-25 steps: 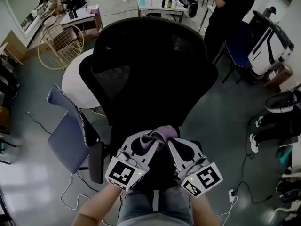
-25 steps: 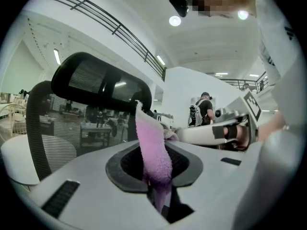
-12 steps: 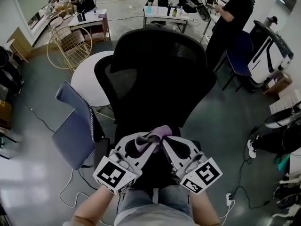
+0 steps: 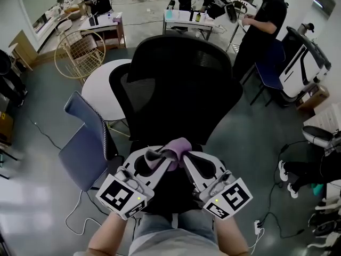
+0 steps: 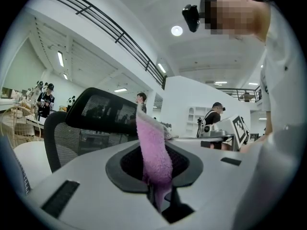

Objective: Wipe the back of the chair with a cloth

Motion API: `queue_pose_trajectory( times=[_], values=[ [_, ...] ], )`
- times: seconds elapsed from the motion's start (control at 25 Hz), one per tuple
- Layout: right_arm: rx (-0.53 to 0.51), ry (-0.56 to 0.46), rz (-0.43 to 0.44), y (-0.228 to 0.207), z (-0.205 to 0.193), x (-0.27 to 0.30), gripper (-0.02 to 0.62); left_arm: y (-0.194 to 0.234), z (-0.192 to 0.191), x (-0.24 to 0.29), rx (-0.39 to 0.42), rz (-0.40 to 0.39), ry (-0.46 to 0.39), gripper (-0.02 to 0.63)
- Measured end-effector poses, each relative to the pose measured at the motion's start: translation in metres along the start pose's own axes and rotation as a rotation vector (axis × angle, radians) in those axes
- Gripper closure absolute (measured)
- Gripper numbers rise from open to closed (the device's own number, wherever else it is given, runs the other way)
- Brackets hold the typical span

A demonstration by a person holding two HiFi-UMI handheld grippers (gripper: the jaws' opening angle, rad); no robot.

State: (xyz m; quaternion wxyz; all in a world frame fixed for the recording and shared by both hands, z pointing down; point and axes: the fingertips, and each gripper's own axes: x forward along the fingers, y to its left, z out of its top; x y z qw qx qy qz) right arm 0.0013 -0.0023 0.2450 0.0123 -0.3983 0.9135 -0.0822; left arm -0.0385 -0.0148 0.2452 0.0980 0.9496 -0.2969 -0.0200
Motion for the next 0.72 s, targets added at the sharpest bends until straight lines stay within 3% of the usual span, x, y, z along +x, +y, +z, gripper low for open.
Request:
queue_pose_trajectory(
  times=[0.72],
  values=[
    [-0.020,-0.004,-0.004,0.001,0.003,-0.007,0.588,-0.001,0.012,-0.002,0.001,0.010,-0.035,0.529]
  ],
)
